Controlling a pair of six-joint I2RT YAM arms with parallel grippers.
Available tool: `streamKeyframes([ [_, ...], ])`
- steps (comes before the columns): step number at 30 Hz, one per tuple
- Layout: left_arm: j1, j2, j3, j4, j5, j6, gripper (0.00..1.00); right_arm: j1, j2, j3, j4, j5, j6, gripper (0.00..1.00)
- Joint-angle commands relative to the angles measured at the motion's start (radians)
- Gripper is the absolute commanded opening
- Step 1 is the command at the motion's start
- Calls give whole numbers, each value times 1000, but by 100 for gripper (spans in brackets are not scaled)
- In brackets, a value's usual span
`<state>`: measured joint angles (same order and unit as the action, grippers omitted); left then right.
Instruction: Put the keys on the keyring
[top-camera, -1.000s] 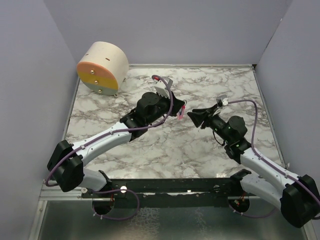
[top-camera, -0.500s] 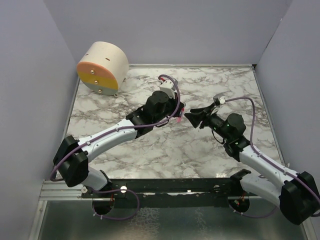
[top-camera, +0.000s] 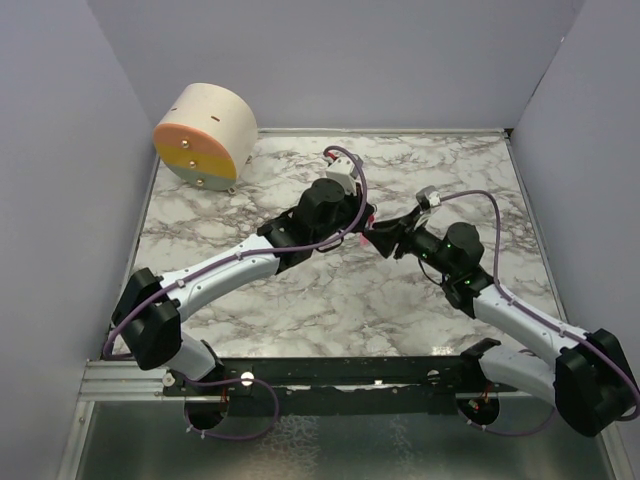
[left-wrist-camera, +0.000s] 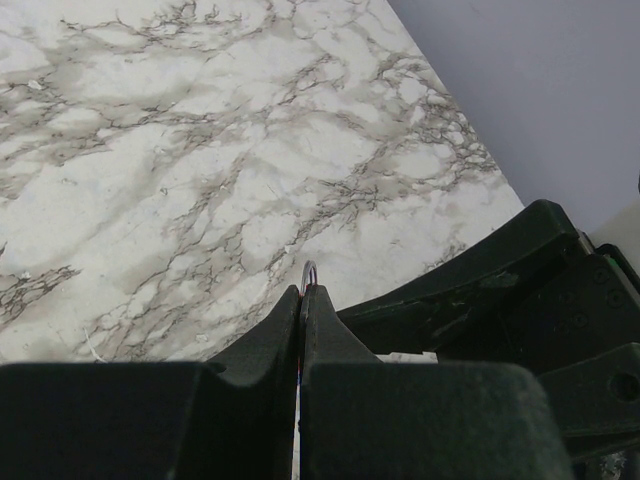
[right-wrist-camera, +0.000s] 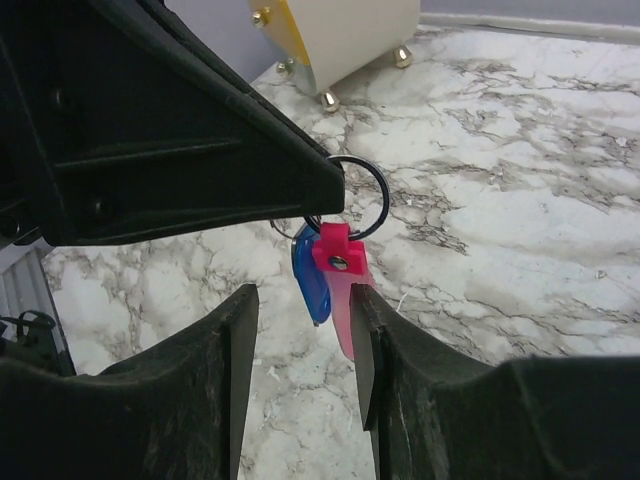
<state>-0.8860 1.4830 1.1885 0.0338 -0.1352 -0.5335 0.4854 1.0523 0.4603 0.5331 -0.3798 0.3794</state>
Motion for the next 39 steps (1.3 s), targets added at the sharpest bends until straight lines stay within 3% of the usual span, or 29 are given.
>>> streamKeyframes([
  [1, -10, 10, 35, -2, -5, -15, 0, 10, 16, 38, 51, -10, -3, 41],
  [6, -15, 16, 43, -6, 3, -17, 0, 11, 50, 45, 73, -11, 2, 33],
  [10, -16, 17, 49, -7, 5, -16, 0, 11, 71, 46, 86, -3, 8, 18],
  [16, -17, 15, 63, -36, -4, -1, 0, 11, 33, 27, 63, 64, -2, 6],
  [25, -16, -2, 78, -86, -38, 22, 0, 10, -40, 45, -102, 190, -51, 2],
  [39, -14, -19, 68, -85, -61, 23, 0, 12, -85, 44, -212, 302, -48, 1],
])
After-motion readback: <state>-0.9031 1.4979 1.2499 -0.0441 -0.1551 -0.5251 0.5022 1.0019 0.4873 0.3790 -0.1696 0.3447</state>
